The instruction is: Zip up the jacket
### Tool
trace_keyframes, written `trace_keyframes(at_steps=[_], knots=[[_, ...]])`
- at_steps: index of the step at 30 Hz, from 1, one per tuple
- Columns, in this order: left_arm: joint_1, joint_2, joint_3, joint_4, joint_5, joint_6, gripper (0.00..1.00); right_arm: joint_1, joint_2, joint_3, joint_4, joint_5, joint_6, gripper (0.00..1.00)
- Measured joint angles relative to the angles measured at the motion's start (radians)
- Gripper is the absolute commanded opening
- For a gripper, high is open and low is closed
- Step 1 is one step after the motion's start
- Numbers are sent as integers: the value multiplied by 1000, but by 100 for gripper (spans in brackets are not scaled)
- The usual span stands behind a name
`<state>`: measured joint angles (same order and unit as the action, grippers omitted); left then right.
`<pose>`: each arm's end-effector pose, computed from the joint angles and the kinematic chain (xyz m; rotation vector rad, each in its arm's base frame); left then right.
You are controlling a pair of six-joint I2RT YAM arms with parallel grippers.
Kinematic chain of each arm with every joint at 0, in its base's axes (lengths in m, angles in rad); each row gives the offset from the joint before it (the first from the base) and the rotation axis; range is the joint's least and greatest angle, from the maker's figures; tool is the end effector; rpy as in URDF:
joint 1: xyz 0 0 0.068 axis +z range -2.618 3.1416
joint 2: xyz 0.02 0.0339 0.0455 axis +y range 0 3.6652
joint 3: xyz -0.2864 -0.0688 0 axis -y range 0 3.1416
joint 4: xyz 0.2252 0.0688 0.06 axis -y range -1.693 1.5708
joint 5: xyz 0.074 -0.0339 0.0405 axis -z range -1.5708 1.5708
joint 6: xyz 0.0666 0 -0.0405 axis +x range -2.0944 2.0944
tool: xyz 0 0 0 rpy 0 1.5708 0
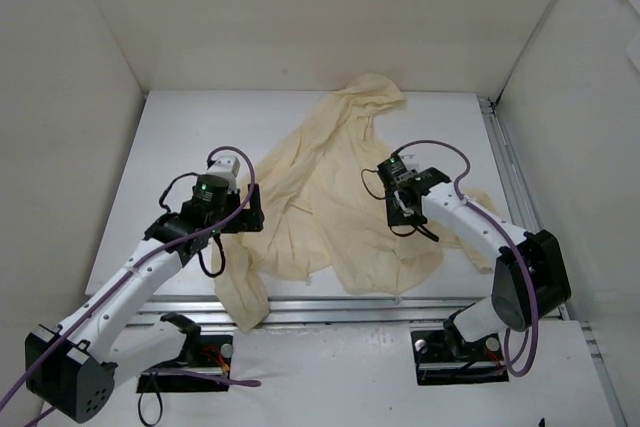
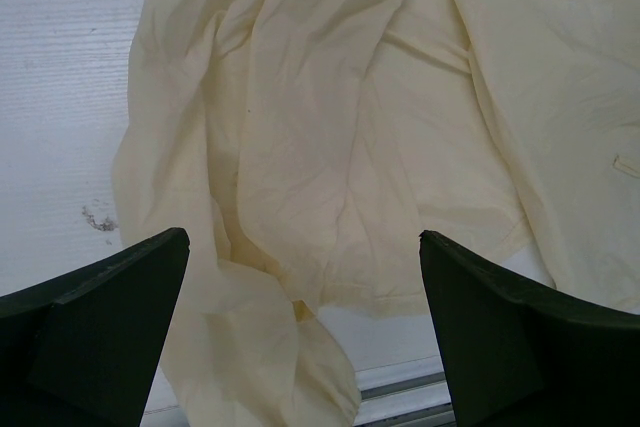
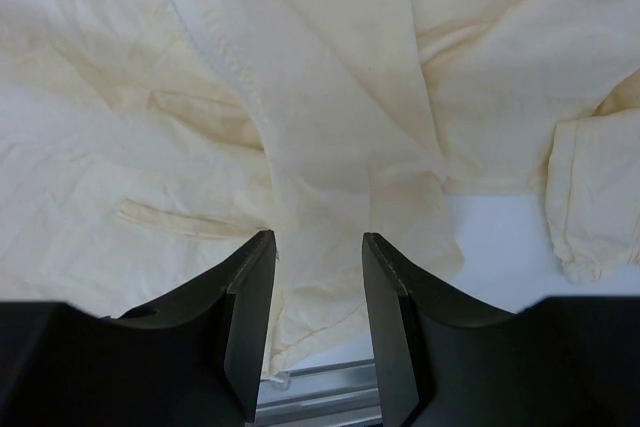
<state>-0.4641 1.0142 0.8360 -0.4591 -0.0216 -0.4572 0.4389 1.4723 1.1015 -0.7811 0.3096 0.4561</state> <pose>0.1920 -0.0945 0.2921 -0.0045 2.2514 -0.4825 0.2615 0.1004 0.2473 0.1099 2.6299 -0.1281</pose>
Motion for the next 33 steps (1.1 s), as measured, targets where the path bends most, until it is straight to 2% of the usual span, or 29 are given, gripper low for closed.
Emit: trace_keyframes(at_steps=[5, 9, 14, 17, 21, 27, 33], knots=[[0, -1, 0, 0, 0, 0, 97, 27, 0, 0, -38, 5, 27, 39], [-1, 32, 6, 3, -1, 1, 92, 35, -2, 0, -42, -2, 37, 41], [-54, 268, 159, -40, -44, 25, 83, 39, -21, 1, -43, -17, 38, 42], [-94, 436, 275, -55, -79, 45, 73, 39, -58, 1, -43, -31, 37, 43], [-117, 588, 343, -79, -112, 63, 54, 42, -122, 1, -41, -45, 37, 44], [-126, 711, 362, -137, -168, 72, 47, 46, -198, -8, -40, -56, 37, 44], [-166, 749, 362, -165, -195, 69, 44, 46, -224, -45, -41, -68, 37, 44]])
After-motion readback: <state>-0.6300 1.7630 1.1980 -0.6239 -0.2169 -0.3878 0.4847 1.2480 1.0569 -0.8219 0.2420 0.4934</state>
